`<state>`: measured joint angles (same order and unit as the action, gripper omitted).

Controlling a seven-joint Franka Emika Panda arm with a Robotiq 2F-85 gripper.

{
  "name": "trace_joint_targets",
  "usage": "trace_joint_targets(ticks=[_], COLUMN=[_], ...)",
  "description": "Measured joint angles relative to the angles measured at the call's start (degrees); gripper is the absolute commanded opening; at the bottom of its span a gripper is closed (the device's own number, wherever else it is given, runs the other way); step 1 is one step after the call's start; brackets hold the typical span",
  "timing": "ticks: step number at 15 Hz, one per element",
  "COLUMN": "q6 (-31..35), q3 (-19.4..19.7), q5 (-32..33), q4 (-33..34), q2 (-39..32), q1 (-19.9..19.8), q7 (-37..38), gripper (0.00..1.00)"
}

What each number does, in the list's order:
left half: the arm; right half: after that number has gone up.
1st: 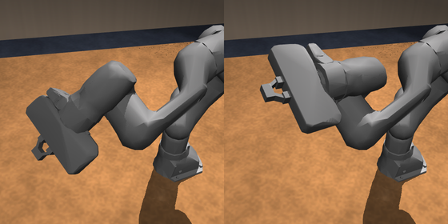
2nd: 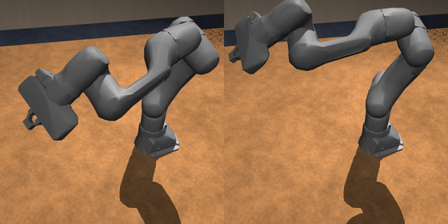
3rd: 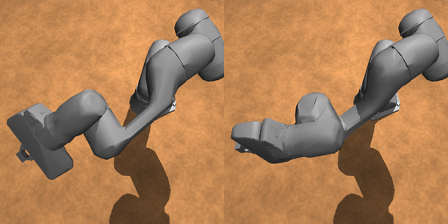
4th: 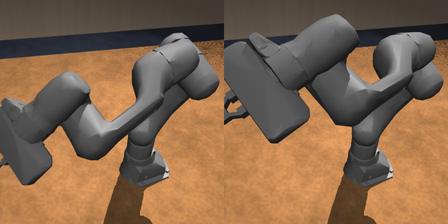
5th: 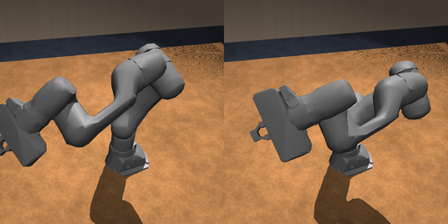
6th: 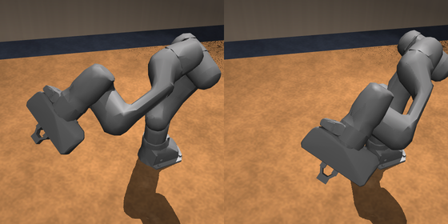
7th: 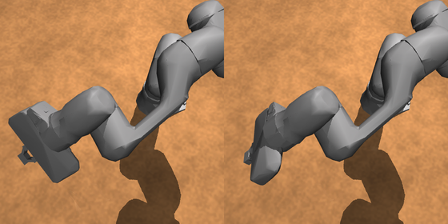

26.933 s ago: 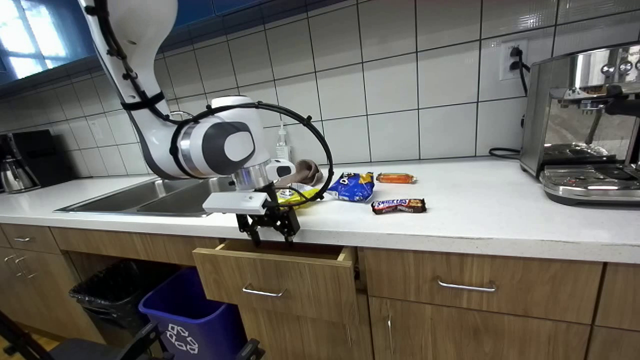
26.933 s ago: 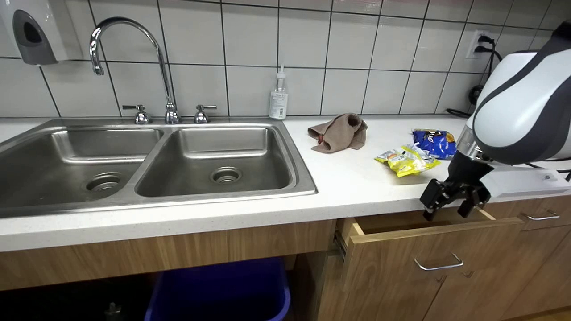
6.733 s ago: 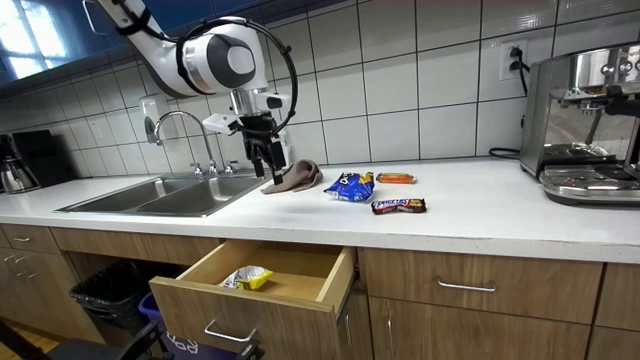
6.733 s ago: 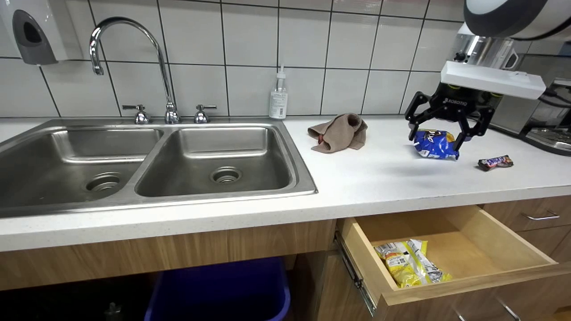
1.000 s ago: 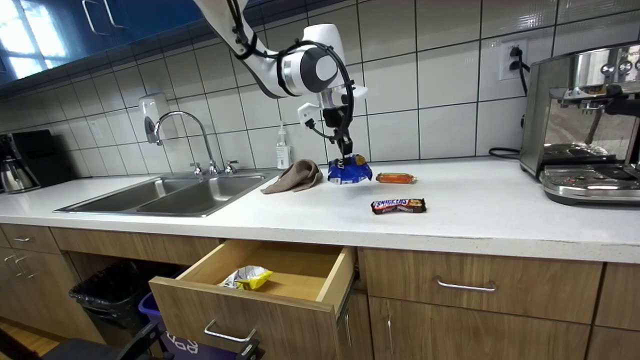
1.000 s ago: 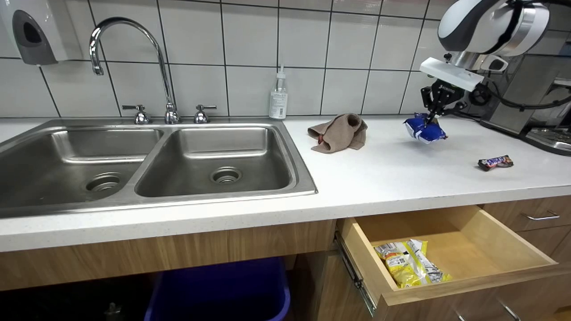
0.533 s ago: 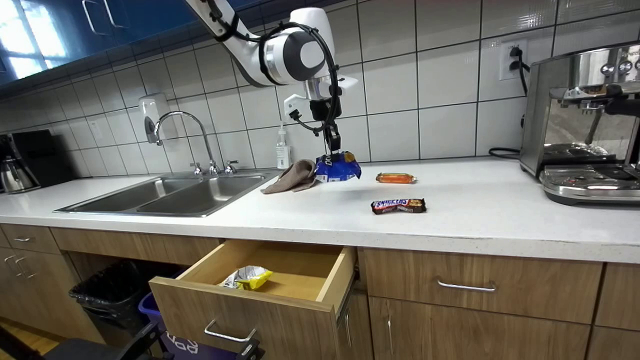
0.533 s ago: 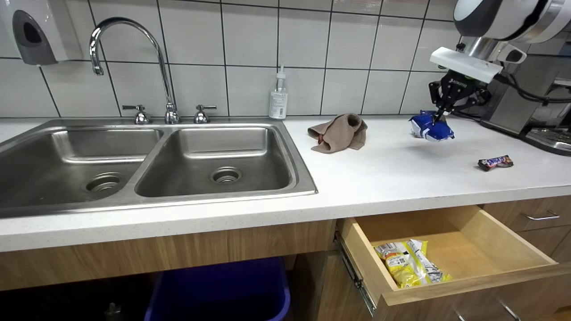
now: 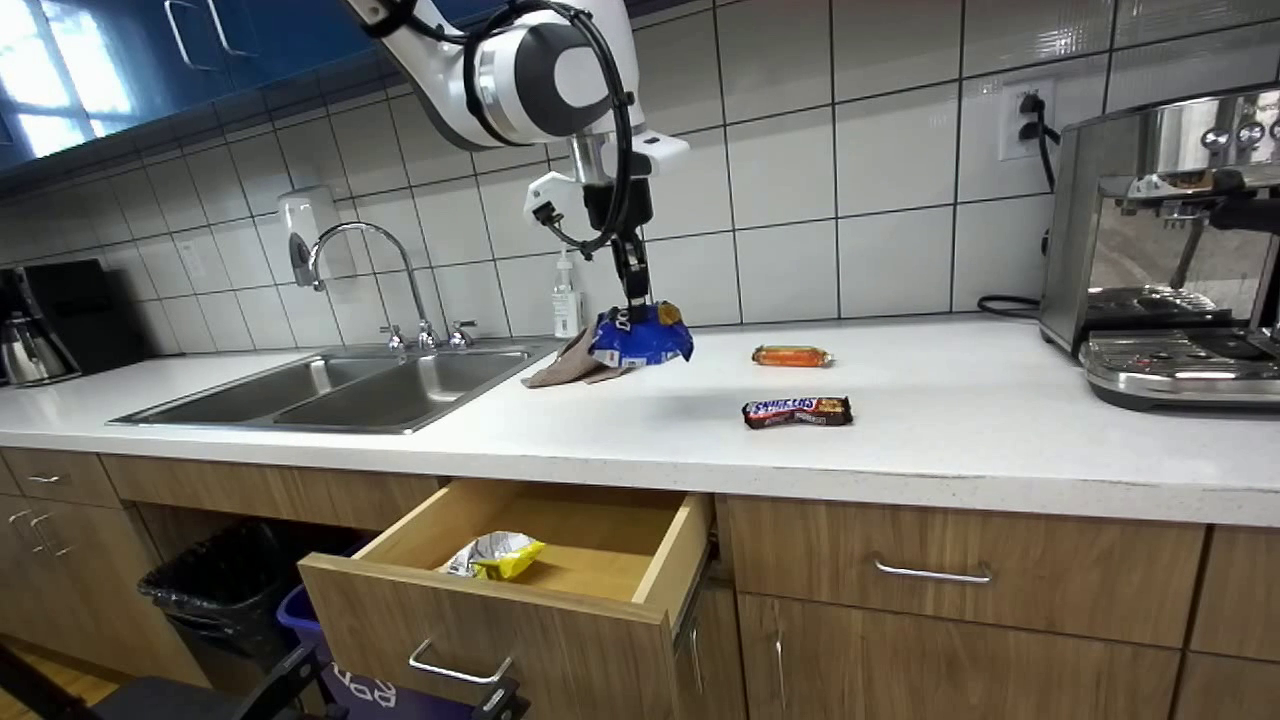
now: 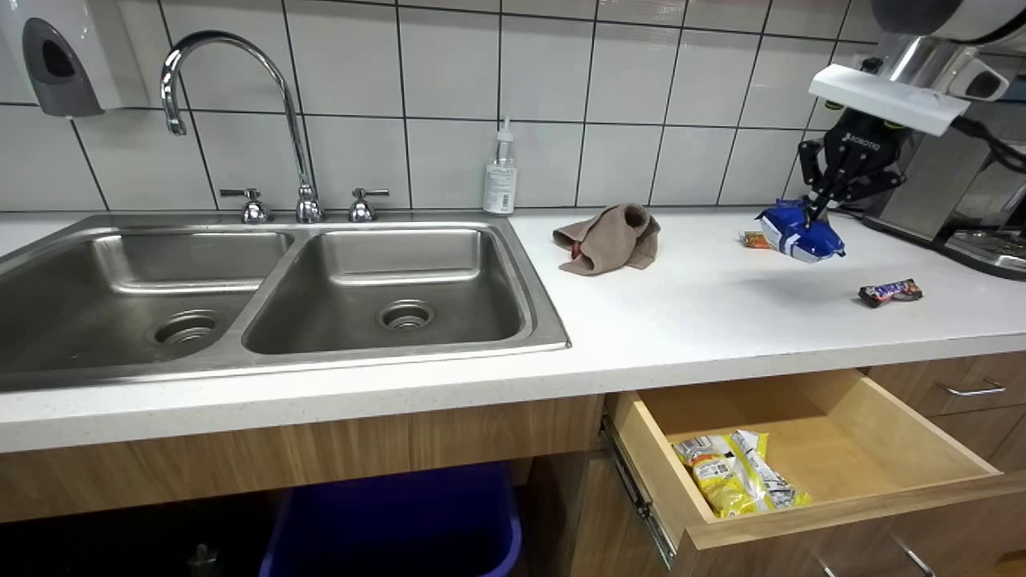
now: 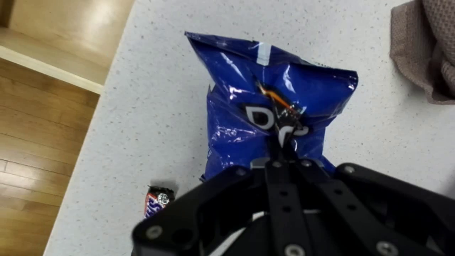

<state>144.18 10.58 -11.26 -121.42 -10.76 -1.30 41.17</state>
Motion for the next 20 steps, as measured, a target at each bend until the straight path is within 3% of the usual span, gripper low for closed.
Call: trace_joint_targets(ticks=[10, 20], q6=[0.0, 0.0], q3=[-2.6, -5.2], q5=[2.1, 7.2], q4=[-15.5, -26.3], q2=[11.2, 15.2], q1=[0.0, 0.0], q7=[-1.0, -1.2], gripper=[0.0, 0.0])
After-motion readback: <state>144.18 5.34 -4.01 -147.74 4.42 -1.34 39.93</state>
